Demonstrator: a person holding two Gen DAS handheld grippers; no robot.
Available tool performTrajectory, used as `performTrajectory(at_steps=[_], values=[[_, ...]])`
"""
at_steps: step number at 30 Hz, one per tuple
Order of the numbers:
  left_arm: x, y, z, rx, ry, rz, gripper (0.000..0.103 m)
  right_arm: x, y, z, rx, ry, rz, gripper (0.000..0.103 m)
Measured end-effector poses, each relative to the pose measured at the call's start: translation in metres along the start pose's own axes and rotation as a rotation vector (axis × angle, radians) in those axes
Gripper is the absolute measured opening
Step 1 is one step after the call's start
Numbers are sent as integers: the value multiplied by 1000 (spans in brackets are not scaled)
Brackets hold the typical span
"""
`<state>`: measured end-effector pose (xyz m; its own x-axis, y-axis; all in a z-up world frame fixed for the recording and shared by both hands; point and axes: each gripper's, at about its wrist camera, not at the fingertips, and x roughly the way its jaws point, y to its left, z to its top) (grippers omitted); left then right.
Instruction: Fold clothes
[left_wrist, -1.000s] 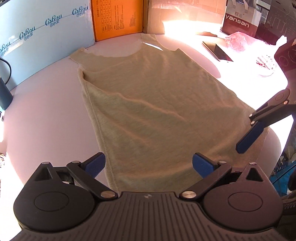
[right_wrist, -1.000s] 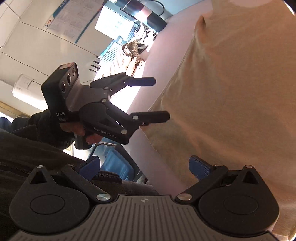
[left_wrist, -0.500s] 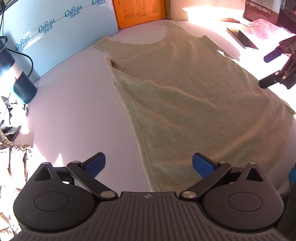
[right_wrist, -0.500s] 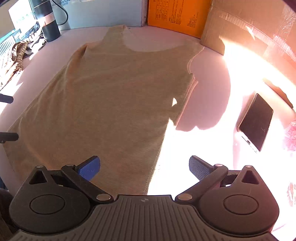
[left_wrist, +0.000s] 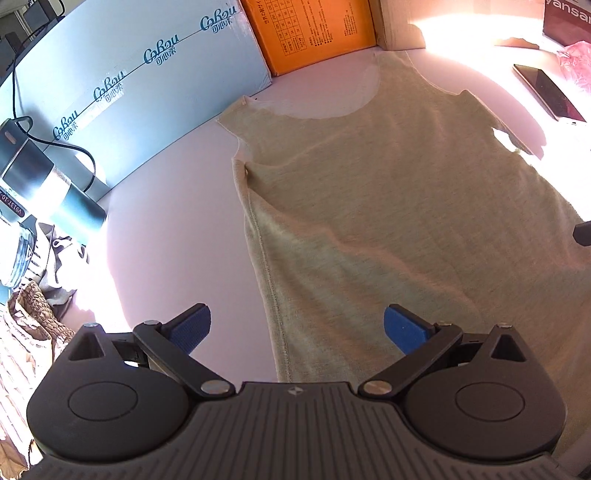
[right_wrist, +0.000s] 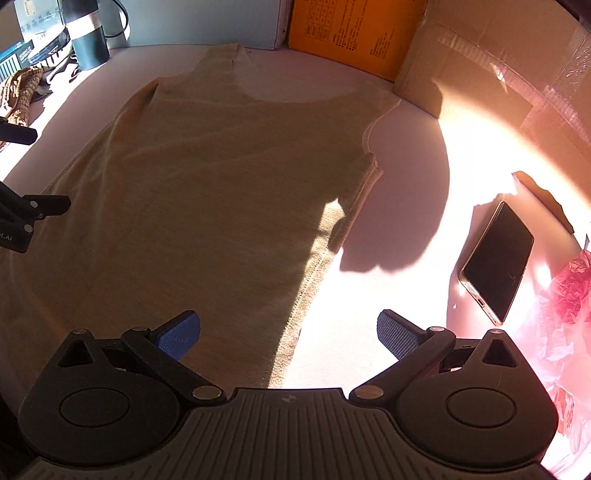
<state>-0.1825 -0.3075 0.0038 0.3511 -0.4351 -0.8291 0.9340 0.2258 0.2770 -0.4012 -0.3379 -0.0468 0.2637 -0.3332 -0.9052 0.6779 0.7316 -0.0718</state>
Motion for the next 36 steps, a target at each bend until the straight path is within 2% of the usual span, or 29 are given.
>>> performTrajectory(at_steps=[7,15,22,36], values=[[5,2,-5,-22,36,12,101,0,14,3,-26,-34,20,103],[13,15,-18,-58,89,29,101,16,34,-7,-82,12,45,103],[16,22,-23,-91,111,35,101,19,29,-12,-59,21,63,103],[14,16,-17,-71,129,56,101,15,26,-13,-47,53,57,103]])
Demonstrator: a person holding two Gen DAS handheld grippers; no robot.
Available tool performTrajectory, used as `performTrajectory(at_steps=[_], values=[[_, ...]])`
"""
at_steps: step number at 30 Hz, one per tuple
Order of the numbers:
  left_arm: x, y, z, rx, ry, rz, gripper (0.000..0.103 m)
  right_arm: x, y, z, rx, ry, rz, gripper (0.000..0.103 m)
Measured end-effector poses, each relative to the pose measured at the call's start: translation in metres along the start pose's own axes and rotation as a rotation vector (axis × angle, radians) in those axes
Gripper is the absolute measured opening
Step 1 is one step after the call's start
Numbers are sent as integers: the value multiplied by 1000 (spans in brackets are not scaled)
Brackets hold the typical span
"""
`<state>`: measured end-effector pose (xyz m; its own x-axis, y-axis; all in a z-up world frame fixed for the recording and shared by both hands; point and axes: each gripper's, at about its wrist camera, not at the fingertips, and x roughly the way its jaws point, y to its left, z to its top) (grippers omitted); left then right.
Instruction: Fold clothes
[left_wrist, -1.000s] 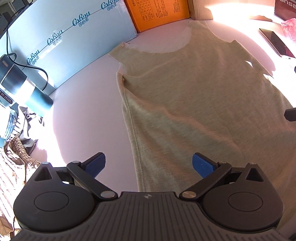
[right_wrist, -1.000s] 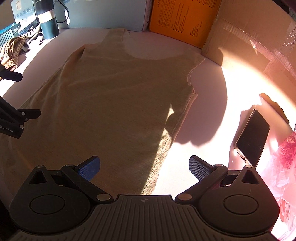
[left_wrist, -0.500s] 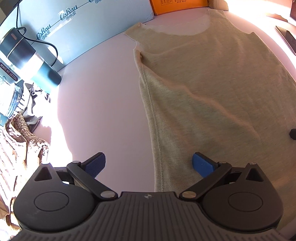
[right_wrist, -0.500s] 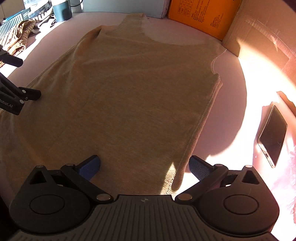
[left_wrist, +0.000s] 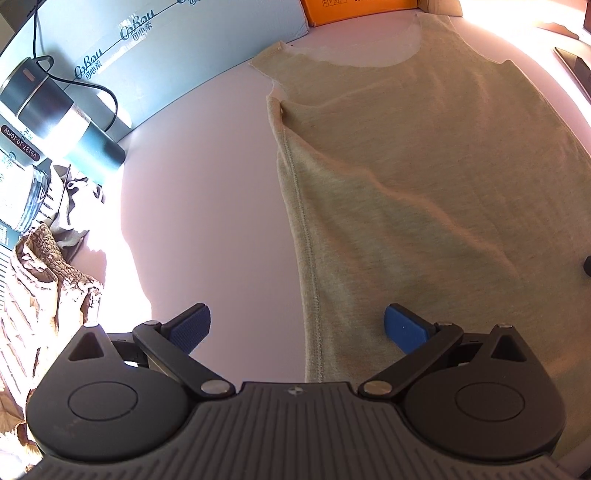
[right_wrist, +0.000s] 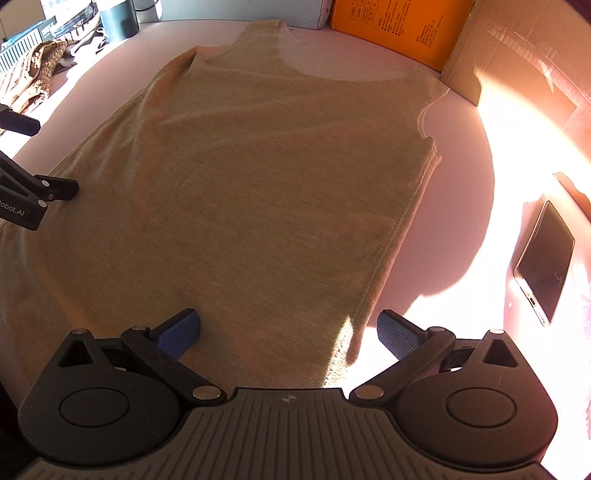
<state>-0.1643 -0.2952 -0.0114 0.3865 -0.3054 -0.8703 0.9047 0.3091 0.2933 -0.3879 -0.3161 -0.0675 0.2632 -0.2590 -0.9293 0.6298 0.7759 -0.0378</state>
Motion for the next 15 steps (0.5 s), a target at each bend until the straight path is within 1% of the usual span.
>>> performTrajectory(at_steps=[7,15], values=[[-2,-9,4,36,5,14,101,2,2,4,-36,22,-13,103],[-4,-13,8,41,5,20,101,4,2,6,-52,33,-12,103]])
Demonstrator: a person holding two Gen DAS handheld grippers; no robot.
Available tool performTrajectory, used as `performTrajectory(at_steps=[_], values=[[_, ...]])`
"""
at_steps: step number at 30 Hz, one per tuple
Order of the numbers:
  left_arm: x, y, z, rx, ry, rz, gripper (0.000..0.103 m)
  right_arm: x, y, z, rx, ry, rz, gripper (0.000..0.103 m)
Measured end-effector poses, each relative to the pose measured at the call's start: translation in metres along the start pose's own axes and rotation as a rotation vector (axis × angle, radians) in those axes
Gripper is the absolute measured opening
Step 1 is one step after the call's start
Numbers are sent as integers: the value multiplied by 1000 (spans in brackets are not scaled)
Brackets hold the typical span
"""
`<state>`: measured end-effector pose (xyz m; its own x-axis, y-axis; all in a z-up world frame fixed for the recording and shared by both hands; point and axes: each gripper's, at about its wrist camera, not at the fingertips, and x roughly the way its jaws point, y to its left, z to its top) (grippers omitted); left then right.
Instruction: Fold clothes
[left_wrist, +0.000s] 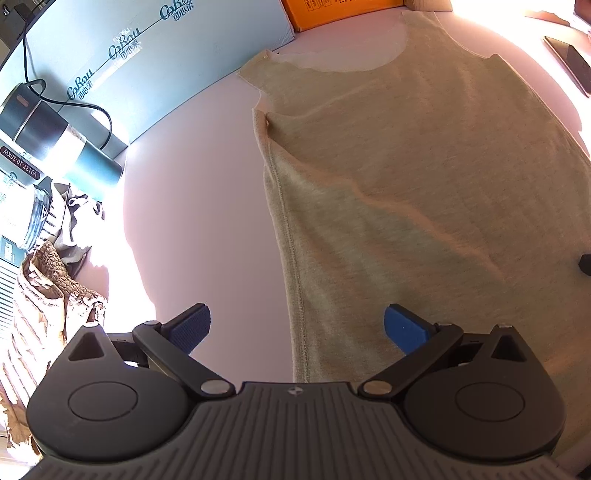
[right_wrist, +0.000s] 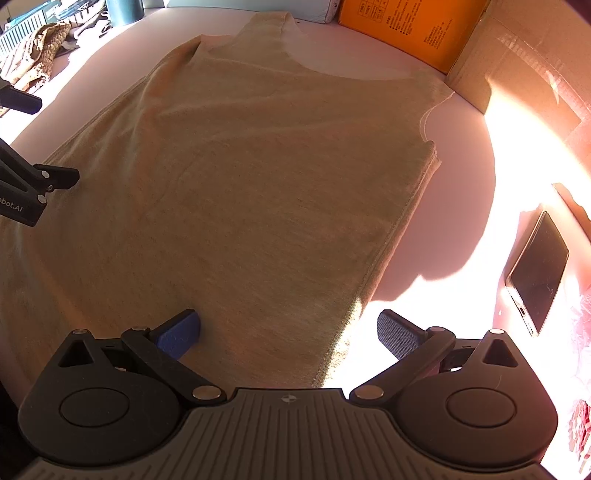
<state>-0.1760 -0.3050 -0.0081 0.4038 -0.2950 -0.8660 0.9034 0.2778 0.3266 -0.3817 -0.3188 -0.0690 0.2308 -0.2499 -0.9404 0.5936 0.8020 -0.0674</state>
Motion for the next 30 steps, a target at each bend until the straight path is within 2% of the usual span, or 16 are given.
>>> performTrajectory(at_steps=[12,18,30], values=[[-4,4,9,-60,11,3,101,1,-6,-1,3,10,13,103],[0,9,10,-92,42,18,101,1,-11,-3,22,16,26,103],[6,14,11,-139,62,-28,101,1,-17,-7,45,23,35,103]])
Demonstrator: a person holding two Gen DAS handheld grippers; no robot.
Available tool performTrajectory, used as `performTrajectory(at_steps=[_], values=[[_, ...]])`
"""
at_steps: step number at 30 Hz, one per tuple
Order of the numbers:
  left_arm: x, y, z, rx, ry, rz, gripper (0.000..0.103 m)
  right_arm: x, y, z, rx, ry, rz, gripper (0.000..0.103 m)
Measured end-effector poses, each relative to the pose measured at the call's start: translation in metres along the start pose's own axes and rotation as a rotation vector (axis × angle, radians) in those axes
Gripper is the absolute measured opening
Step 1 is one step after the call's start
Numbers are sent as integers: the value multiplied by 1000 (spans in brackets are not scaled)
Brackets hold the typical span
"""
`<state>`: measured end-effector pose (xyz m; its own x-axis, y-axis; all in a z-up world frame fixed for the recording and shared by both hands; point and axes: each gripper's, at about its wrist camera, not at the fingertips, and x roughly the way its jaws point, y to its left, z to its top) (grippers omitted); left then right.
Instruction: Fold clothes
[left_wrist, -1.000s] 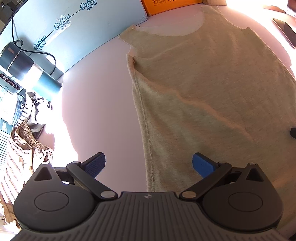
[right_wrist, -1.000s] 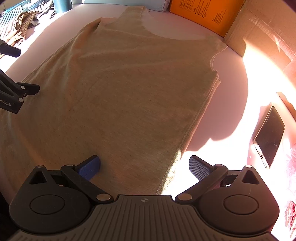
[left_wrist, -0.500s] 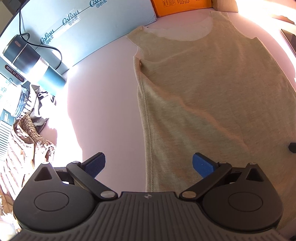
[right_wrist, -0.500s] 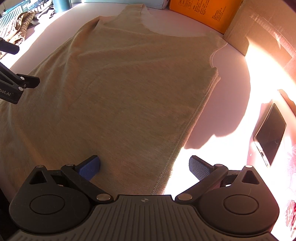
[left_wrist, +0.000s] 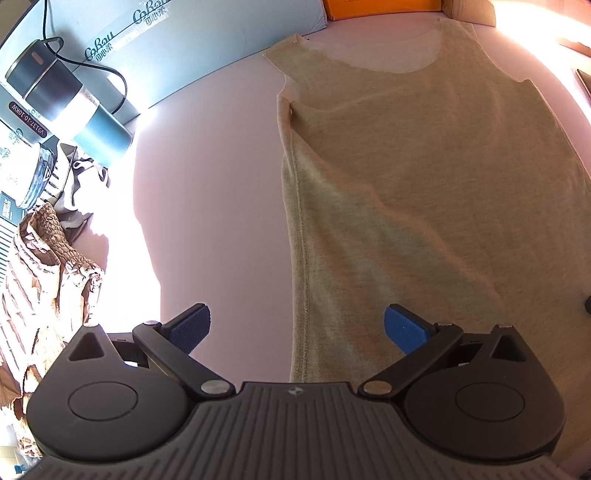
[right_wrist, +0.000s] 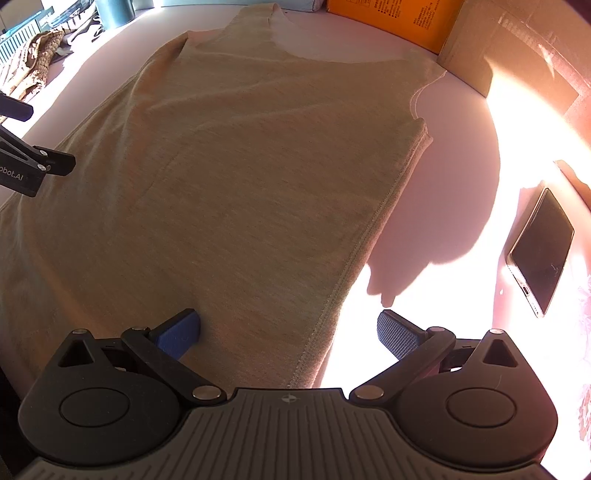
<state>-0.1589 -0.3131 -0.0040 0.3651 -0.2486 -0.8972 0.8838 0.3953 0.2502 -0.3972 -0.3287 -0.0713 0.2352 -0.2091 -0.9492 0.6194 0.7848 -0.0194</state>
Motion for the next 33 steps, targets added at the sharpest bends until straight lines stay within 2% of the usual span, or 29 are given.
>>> performTrajectory(at_steps=[7,33], values=[[5,3,4,-10,8,-29,101,-3,-5,-2,5,7,-9,103],[17,0,9,15,39,-31,101,-1,-12,3,-2,30,0,103]])
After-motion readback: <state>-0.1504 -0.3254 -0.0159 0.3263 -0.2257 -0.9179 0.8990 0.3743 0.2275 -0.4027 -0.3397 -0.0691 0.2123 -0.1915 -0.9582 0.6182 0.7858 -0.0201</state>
